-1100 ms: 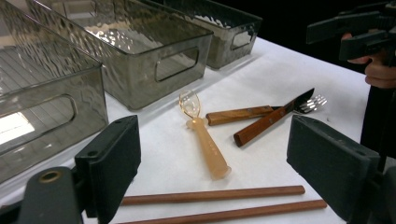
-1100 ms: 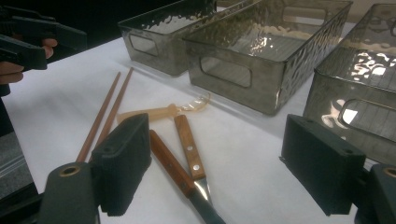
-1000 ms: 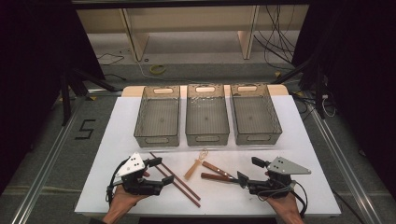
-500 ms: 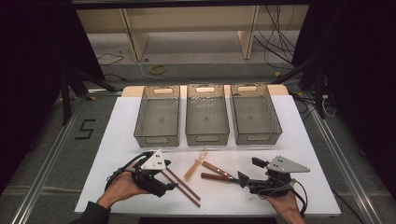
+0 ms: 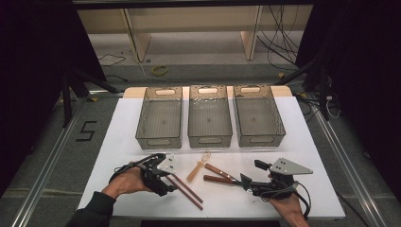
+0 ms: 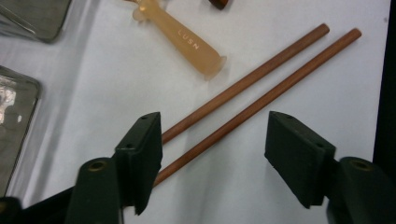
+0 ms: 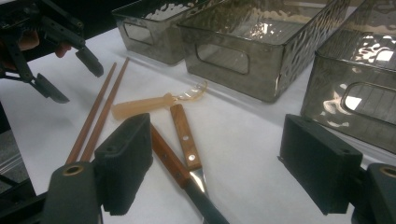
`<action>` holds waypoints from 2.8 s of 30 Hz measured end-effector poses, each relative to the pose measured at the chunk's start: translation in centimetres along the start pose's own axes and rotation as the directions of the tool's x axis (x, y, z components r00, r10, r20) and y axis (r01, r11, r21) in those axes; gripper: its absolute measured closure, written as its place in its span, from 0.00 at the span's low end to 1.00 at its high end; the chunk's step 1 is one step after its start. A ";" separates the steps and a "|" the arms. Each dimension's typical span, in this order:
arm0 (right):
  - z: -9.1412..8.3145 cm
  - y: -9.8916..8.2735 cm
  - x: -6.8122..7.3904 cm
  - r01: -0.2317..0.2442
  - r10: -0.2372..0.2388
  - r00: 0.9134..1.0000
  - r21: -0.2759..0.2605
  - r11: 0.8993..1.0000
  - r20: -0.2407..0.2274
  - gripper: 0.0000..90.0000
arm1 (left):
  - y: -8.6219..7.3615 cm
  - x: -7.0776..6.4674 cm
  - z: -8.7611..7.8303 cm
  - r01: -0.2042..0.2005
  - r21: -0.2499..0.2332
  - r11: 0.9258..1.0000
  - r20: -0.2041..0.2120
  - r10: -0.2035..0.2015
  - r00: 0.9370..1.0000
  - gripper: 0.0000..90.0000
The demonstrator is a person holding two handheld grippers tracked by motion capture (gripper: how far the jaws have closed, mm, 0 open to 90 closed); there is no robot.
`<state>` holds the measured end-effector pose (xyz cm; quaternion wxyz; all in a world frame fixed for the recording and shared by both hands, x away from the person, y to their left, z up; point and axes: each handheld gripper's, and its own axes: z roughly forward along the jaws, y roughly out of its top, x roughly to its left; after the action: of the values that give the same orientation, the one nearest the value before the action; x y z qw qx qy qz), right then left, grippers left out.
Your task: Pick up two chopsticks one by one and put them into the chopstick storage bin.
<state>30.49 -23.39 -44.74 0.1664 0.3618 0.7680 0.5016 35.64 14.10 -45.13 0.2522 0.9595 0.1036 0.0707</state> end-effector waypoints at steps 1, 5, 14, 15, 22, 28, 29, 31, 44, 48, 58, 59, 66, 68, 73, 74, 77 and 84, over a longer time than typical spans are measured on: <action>0.0 0.0 0.0 0.002 -0.002 1.000 0.006 1.000 -0.003 0.29 | 0.0 0.1 0.0 -0.009 0.010 1.000 0.002 0.009 1.000 0.43; 0.1 -0.1 0.0 -0.002 0.002 1.000 0.010 1.000 -0.007 0.29 | 0.0 0.4 0.3 -0.036 0.038 0.999 0.013 0.035 0.999 0.48; 0.3 -0.1 -0.1 -0.006 0.007 1.000 0.015 1.000 -0.014 0.30 | -0.2 1.4 1.5 -0.103 0.118 0.988 0.047 0.099 0.994 0.56; 0.3 -0.1 -0.1 -0.006 0.007 1.000 0.015 1.000 -0.014 0.30 | -0.2 1.4 1.5 -0.108 0.120 0.987 0.052 0.102 0.993 0.56; 0.3 -0.2 -0.1 -0.009 0.009 1.000 0.019 1.000 -0.022 0.30 | -0.1 1.8 1.8 -0.147 0.143 0.979 0.070 0.139 0.988 0.60; 0.4 -0.2 -0.1 -0.010 0.010 0.999 0.020 1.000 -0.032 0.30 | -0.2 2.1 2.1 -0.161 0.159 0.974 0.097 0.147 0.984 0.62; 0.4 -0.2 -0.1 -0.010 0.010 0.999 0.020 1.000 -0.032 0.30 | -0.2 2.1 2.1 -0.162 0.159 0.974 0.104 0.147 0.984 0.62; 0.4 -0.2 -0.2 -0.013 0.014 0.999 0.022 1.000 -0.034 0.30 | -0.1 2.2 2.2 -0.163 0.175 0.971 0.125 0.142 0.982 0.64; 0.6 -0.3 -0.3 -0.016 0.018 0.999 0.034 0.999 -0.040 0.30 | 0.9 1.6 2.3 -0.225 0.283 0.932 0.164 0.184 0.969 0.77; 0.6 -0.2 -0.3 -0.017 0.018 0.999 0.034 0.999 -0.042 0.30 | 0.8 1.3 2.3 -0.239 0.268 0.933 0.162 0.200 0.966 0.80; 0.7 -0.2 -0.3 -0.016 0.017 0.999 0.035 0.999 -0.045 0.30 | 0.6 1.0 2.2 -0.304 0.243 0.921 0.181 0.265 0.947 0.86; 0.7 -0.2 -0.3 -0.017 0.018 0.999 0.036 0.999 -0.046 0.30 | 0.6 1.0 2.1 -0.308 0.242 0.920 0.185 0.268 0.946 0.87; 0.7 -0.3 -0.3 -0.012 0.014 0.999 0.039 0.999 -0.047 0.31 | 0.4 0.7 2.1 -0.348 0.229 0.909 0.185 0.310 0.932 0.89; 0.7 -0.3 -0.3 -0.014 0.016 0.999 0.038 0.999 -0.048 0.31 | 0.4 0.7 2.1 -0.351 0.225 0.909 0.191 0.312 0.931 0.90; 0.7 -0.3 -0.2 -0.009 0.011 0.999 0.038 0.999 -0.049 0.31 | 0.4 0.7 2.1 -0.361 0.225 0.905 0.187 0.323 0.928 0.91; 0.7 -0.3 -0.2 -0.009 0.011 0.999 0.038 0.999 -0.049 0.31 | 0.4 0.6 2.1 -0.359 0.226 0.905 0.189 0.321 0.928 0.91; 0.7 -0.3 -0.2 -0.011 0.012 0.999 0.039 0.999 -0.049 0.31 | 0.4 0.6 2.1 -0.360 0.230 0.904 0.191 0.320 0.928 0.92; 0.8 -0.3 -0.1 -0.008 0.010 0.999 0.041 0.999 -0.053 0.32 | 0.5 0.5 2.0 -0.368 0.237 0.899 0.191 0.328 0.925 0.93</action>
<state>30.98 -23.03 -45.35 0.1360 0.3551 0.7807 0.4959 36.57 12.84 -46.60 0.1101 0.9902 -0.0802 0.0295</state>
